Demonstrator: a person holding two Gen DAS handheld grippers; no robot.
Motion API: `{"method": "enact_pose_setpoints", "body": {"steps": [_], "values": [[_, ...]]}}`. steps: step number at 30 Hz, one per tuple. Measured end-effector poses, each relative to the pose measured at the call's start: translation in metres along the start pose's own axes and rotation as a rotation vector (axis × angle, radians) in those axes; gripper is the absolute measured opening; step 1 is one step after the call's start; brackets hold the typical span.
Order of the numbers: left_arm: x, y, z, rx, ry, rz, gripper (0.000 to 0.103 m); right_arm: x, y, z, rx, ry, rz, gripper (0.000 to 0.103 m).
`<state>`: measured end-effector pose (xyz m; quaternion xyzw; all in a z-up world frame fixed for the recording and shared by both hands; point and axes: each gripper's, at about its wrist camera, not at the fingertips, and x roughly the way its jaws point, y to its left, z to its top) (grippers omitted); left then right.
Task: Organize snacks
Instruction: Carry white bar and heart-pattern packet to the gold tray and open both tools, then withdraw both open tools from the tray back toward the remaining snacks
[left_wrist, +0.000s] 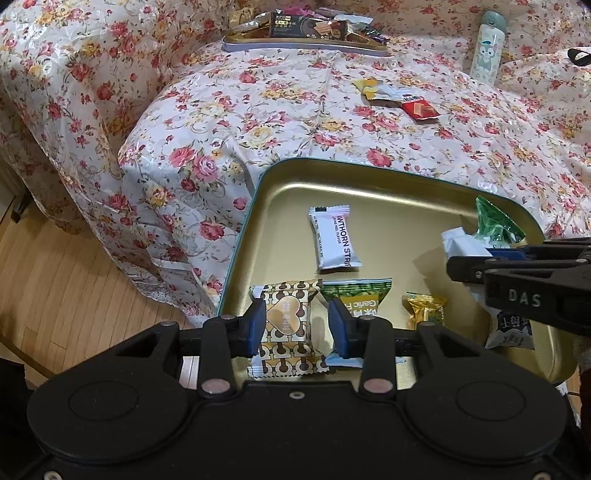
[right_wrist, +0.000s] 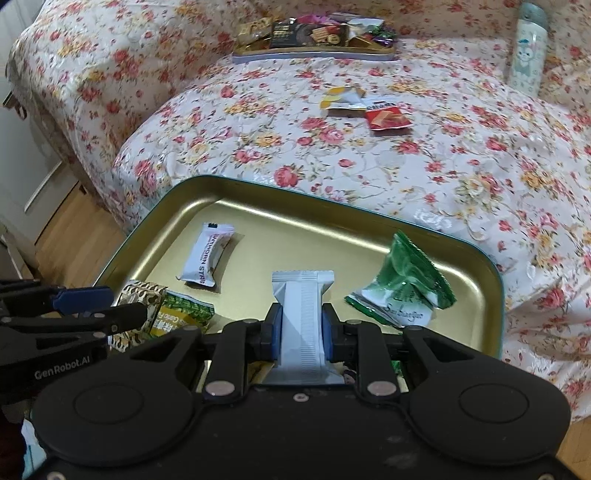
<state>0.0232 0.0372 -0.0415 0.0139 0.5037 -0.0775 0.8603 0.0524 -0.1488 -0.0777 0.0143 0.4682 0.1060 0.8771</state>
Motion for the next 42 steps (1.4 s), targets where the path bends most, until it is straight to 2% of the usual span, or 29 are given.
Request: {"method": "enact_pose_setpoints", "body": {"steps": [18, 33, 42], "values": [[-0.001, -0.001, 0.0, -0.001, 0.0, 0.001, 0.047, -0.012, 0.008, -0.003, -0.053, -0.027, -0.001, 0.027], [-0.002, -0.002, 0.0, -0.007, -0.001, 0.018, 0.047, -0.041, 0.0, -0.015, -0.023, -0.061, -0.027, 0.044], [-0.004, -0.005, 0.0, -0.002, -0.002, 0.016, 0.047, -0.06, -0.009, -0.022, 0.011, -0.101, -0.039, 0.048]]}}
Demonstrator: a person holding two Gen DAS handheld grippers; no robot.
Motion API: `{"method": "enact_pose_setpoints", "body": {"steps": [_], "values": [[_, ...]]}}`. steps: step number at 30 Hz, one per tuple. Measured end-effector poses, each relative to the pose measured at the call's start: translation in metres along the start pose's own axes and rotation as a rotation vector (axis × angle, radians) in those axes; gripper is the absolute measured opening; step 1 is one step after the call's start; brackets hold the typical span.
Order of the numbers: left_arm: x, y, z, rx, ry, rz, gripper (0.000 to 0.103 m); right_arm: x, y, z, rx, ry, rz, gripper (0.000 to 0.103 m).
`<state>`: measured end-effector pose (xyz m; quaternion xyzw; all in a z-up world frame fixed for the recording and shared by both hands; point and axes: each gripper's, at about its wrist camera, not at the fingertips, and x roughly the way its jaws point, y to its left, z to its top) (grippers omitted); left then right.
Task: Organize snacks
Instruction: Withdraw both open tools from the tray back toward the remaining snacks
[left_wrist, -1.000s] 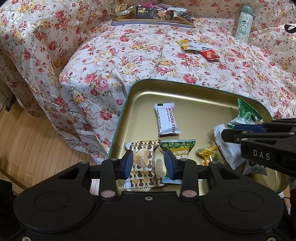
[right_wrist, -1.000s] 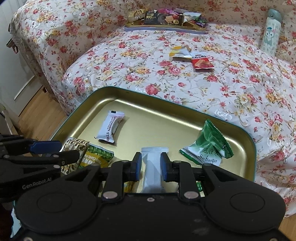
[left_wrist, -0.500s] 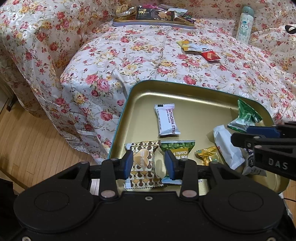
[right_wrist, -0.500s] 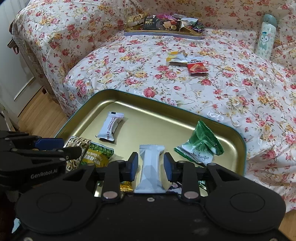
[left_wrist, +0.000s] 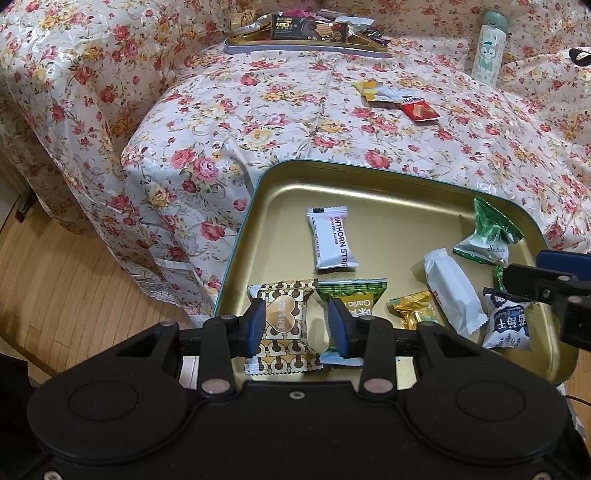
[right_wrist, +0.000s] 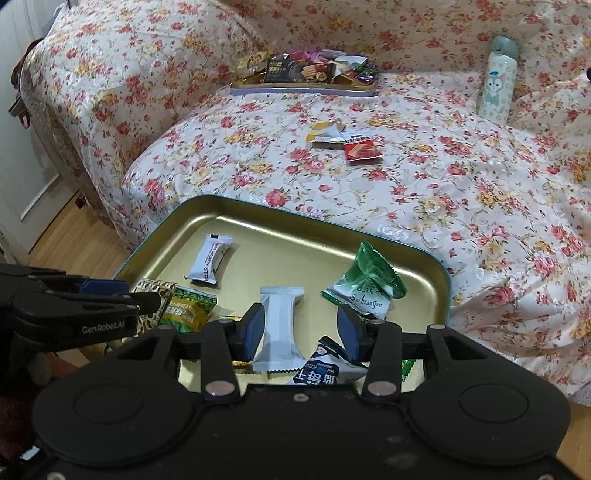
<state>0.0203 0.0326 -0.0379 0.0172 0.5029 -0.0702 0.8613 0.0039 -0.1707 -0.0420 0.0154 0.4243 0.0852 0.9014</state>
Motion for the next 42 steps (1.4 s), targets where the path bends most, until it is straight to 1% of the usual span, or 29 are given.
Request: {"method": "enact_pose_setpoints", "body": {"steps": [9, 14, 19, 22, 31, 37, 42], "values": [[-0.004, -0.002, 0.0, -0.007, -0.01, -0.009, 0.047, -0.009, -0.008, -0.005, 0.057, 0.003, 0.001, 0.053], [-0.007, -0.004, 0.0, -0.011, -0.016, -0.011, 0.047, -0.011, -0.005, -0.01, 0.059, -0.007, -0.028, 0.053], [-0.008, -0.007, -0.002, -0.011, -0.019, -0.005, 0.047, -0.013, -0.007, -0.011, 0.085, -0.012, -0.022, 0.054], [-0.007, -0.008, -0.003, -0.006, -0.013, -0.008, 0.047, -0.013, -0.008, -0.012, 0.088, -0.017, -0.052, 0.055], [-0.009, -0.008, -0.004, -0.014, -0.022, 0.006, 0.047, -0.011, -0.011, -0.018, 0.132, 0.002, -0.038, 0.055], [-0.013, -0.009, -0.006, -0.016, -0.026, 0.011, 0.047, -0.01, -0.013, -0.021, 0.148, 0.009, -0.054, 0.055], [-0.014, -0.009, -0.006, -0.017, -0.028, 0.012, 0.047, -0.008, -0.017, -0.027, 0.179, 0.026, -0.049, 0.055]]}}
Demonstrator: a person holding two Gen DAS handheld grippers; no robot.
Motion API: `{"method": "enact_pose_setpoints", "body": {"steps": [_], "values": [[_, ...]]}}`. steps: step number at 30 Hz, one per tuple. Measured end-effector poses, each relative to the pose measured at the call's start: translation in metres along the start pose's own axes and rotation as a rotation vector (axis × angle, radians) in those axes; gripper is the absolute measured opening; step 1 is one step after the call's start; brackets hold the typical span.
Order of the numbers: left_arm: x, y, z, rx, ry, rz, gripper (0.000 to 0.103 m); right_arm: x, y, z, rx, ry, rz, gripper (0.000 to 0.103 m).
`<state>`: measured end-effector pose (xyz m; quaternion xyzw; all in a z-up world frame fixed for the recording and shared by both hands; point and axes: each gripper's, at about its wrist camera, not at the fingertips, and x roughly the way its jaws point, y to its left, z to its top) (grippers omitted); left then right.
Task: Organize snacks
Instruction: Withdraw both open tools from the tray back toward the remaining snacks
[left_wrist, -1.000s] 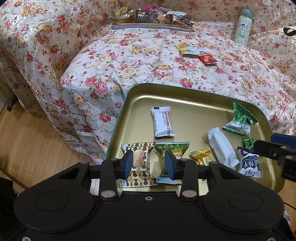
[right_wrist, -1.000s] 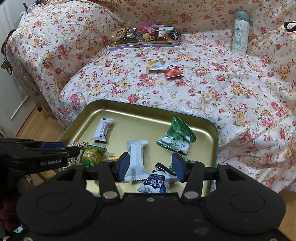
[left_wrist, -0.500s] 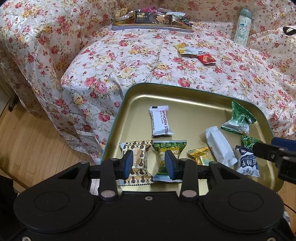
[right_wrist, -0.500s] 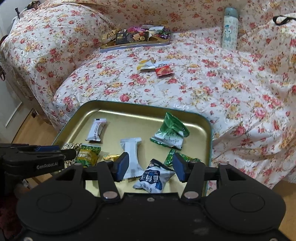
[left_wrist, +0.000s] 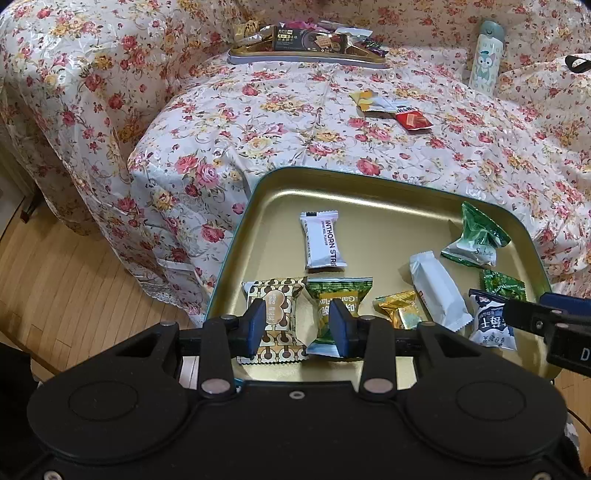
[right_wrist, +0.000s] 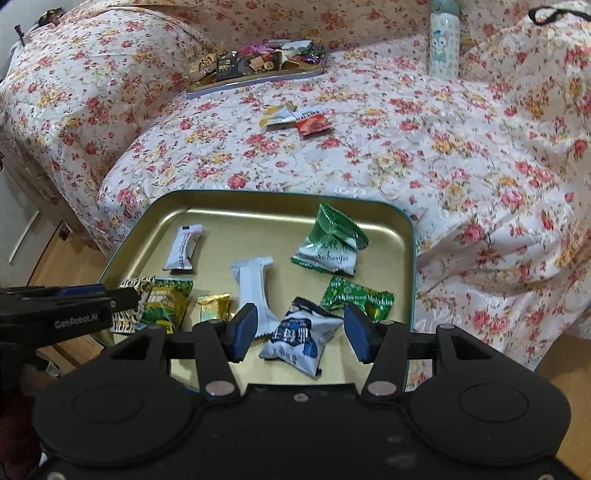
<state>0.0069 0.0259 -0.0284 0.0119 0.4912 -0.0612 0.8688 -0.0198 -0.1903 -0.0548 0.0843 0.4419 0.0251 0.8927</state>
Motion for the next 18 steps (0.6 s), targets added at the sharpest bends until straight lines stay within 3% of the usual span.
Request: {"method": "enact_pose_setpoints", "body": {"steps": [18], "values": [[-0.0012, -0.001, -0.0035, 0.008, 0.045, -0.06, 0.047, -0.0047, -0.0084, -0.0005, 0.031, -0.002, 0.047, 0.055]]}}
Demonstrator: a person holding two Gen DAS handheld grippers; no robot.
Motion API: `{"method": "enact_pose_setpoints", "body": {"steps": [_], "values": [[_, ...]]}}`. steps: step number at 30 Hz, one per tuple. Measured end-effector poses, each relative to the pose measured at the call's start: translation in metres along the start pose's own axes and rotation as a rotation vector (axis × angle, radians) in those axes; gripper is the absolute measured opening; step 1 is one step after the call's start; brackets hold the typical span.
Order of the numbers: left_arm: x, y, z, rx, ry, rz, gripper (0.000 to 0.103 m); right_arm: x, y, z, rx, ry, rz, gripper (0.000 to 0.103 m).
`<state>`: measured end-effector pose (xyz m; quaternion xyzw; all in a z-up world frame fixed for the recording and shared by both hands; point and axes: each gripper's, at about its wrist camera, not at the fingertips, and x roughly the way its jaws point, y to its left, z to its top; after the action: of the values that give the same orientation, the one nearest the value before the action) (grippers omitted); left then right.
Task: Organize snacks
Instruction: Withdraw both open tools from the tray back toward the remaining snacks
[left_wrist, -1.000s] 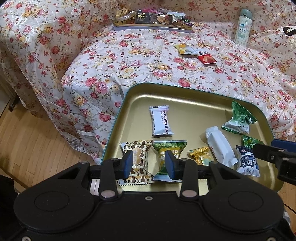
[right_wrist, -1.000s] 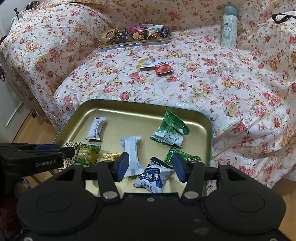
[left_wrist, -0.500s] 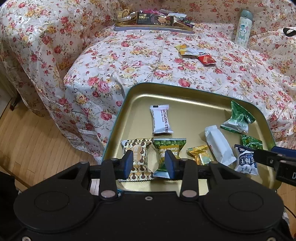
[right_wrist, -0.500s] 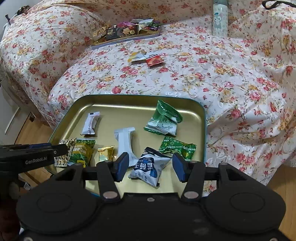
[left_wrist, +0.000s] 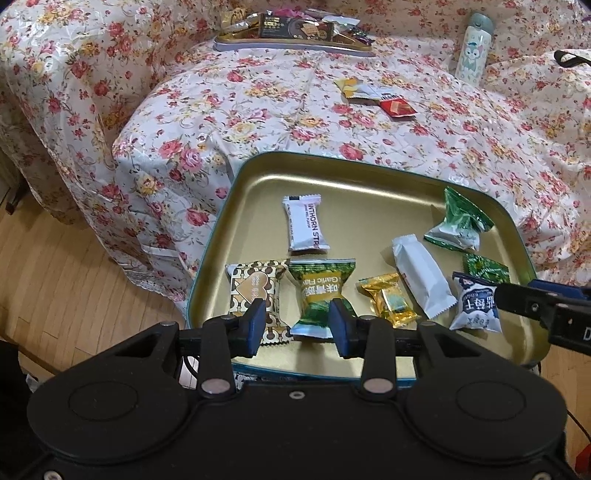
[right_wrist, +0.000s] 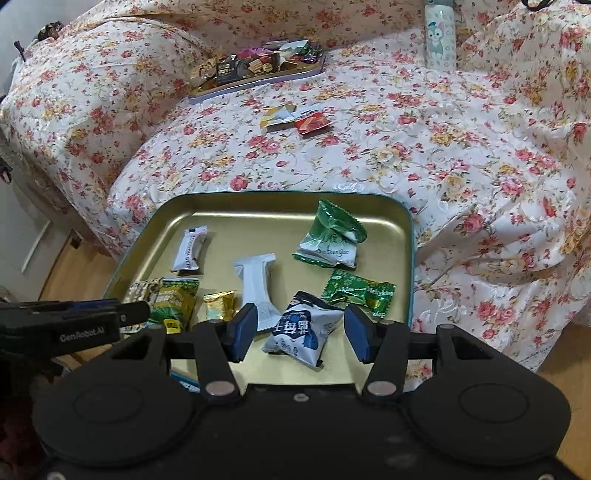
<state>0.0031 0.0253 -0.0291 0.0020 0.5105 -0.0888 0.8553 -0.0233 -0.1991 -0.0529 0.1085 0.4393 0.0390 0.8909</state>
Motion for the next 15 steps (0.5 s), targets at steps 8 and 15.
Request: {"method": "enact_pose_setpoints", "body": {"steps": [8, 15], "values": [[-0.004, 0.012, 0.012, -0.003, 0.017, 0.001, 0.047, -0.001, -0.001, 0.011, 0.007, 0.006, 0.047, 0.055], [-0.005, 0.022, 0.034, -0.01, 0.006, 0.021, 0.048, 0.001, -0.004, 0.033, 0.003, -0.012, 0.038, 0.056]]}}
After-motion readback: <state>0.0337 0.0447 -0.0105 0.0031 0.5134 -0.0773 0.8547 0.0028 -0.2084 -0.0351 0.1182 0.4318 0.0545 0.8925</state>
